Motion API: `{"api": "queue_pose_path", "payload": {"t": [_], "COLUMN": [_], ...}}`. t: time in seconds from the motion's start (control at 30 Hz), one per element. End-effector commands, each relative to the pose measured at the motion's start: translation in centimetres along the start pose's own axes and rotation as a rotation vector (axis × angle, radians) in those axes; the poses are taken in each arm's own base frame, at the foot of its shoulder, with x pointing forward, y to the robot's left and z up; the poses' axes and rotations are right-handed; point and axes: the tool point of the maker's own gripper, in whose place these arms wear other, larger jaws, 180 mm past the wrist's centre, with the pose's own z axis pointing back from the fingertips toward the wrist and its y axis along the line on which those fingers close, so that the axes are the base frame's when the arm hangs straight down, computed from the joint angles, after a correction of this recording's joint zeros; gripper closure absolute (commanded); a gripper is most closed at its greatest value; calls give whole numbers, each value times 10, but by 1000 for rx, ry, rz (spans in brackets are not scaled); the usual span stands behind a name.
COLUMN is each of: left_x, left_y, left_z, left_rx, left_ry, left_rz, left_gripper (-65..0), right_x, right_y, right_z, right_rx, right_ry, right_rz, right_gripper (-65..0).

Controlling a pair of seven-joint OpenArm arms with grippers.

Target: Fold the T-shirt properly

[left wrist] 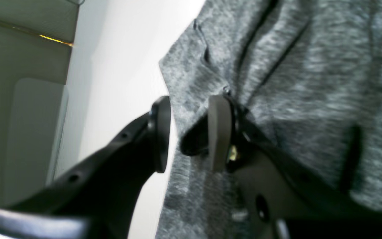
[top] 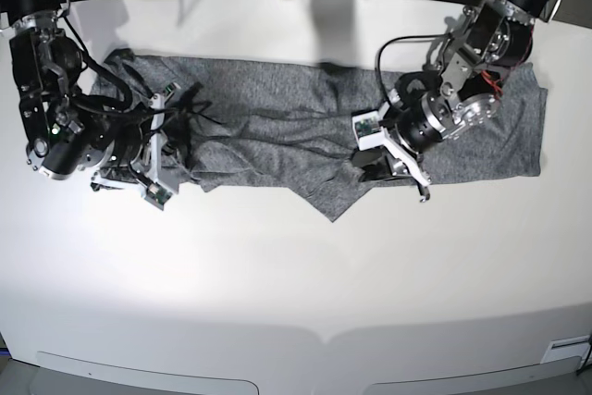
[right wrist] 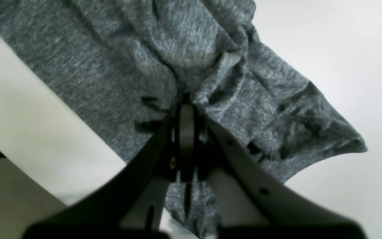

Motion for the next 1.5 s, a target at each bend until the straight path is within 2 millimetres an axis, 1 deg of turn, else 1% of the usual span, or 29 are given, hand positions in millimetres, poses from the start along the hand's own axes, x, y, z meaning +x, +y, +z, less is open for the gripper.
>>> {"api": "queue_pose_path", "payload": {"t": [0.0,0.1,0.2,0.43,0.5,0.53,0.63,0.67,0.87,0.97,1.03,1.13,1.2,1.37,1.47], "left_x": [9,8,3,-12,-16,-17,-18,-18,-17,-16,-13,-6,-5,-3,5], "left_y": [19,19,14,10,10,9,9,9,19,19,19,19,19,18,20], "left_z": [-1,-1,-2,-2,-1,-1,-1,-1,-1,-1,-1,-2,-2,-2,-8], "left_rx": [44,42,33,22,16,14,12,12,69,70,69,68,68,67,76], "left_ry": [-33,-31,-23,43,58,62,71,72,70,68,49,12,4,0,-14], "left_rz": [-12,-11,10,16,-18,-30,-61,-68,-79,-78,-75,-76,-76,-70,-60], "left_gripper": [-189,-189,-185,-185,-185,-180,-124,-112,-112,-112,-127,-174,-194,-194,-194], "right_x": [8,8,8,8,8,8,8,8,8,8,8,8,8,8,8], "right_y": [-8,-8,-8,-8,-8,-8,-8,-8,-8,-8,-8,-8,-8,-8,-8], "right_z": [7,7,7,7,7,7,7,7,7,7,7,7,7,7,7], "right_rx": [-23,-23,-23,-22,-22,-22,-22,-22,-22,-22,-22,-22,-22,-22,-22], "right_ry": [-27,-27,-27,-26,-26,-26,-26,-26,-27,-27,-27,-27,-27,-27,-27], "right_rz": [12,12,12,12,12,12,12,12,12,12,12,12,12,12,12], "right_gripper": [0,0,0,0,0,0,0,0,0,0,0,0,0,0,0]}}
